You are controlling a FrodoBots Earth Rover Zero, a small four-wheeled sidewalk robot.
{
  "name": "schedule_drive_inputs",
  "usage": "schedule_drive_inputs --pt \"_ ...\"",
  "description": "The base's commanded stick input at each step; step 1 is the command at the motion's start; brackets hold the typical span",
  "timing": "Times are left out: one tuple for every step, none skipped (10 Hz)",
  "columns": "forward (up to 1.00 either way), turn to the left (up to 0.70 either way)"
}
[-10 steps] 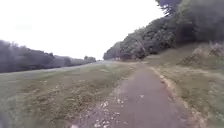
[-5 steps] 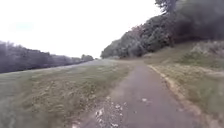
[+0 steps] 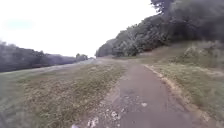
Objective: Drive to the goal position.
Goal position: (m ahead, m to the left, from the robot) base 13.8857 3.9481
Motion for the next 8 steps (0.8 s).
schedule_drive_inputs --pt "0.0 -0.6" --pt "0.0 -0.6" --pt "0.0 -0.6" --pt "0.0 -0.6" --pt "0.0 -0.6" --pt "0.0 -0.6" --pt "0.0 -0.6" --pt "0.0 -0.6"
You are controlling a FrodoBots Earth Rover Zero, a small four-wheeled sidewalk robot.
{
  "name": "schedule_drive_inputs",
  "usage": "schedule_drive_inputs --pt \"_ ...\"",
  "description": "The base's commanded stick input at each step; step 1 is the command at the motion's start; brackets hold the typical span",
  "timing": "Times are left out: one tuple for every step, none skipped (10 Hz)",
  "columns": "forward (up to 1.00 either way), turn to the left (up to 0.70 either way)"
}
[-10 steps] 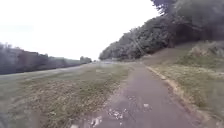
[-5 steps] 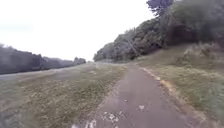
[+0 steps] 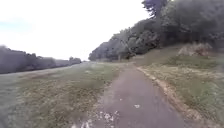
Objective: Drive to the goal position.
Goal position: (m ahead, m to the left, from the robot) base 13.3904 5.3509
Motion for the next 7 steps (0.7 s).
schedule_drive_inputs --pt "0.0 -0.6" --pt "0.0 -0.6" --pt "0.22 -0.37" --pt "0.6 0.01" --pt "0.6 0.01" --pt "0.6 0.01" --pt "0.6 0.01"
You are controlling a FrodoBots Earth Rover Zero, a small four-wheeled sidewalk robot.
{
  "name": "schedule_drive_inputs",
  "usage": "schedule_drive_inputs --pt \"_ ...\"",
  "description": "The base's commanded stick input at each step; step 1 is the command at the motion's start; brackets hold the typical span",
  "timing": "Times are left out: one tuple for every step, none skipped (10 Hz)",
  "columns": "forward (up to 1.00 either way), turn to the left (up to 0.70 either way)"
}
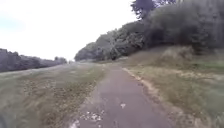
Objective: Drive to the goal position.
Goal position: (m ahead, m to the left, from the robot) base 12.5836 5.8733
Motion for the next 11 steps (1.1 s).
schedule_drive_inputs --pt "0.6 0.01" --pt "0.6 0.01" --pt "0.6 0.01" --pt "0.6 0.01" --pt "0.6 0.01" --pt "0.6 0.01" --pt "0.6 0.01" --pt "0.6 0.01" --pt "0.6 0.01" --pt "0.6 0.01" --pt "0.6 0.01"
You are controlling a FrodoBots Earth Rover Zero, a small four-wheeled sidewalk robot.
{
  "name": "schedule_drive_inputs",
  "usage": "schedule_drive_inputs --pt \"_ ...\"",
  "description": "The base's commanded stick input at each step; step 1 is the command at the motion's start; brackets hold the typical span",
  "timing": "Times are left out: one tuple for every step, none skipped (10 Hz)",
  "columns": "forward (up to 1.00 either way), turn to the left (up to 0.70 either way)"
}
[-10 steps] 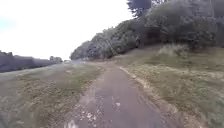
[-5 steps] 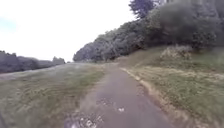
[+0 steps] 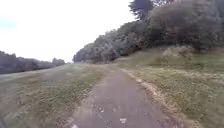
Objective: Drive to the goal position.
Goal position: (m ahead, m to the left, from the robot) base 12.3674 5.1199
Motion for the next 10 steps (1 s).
schedule_drive_inputs --pt "0.6 0.01" --pt "0.6 0.01" --pt "0.6 0.01" --pt "0.6 -0.05" --pt "0.6 -0.14" --pt "0.6 -0.14" --pt "0.6 -0.14" --pt "0.6 -0.14" --pt "0.6 -0.14" --pt "0.6 -0.14"
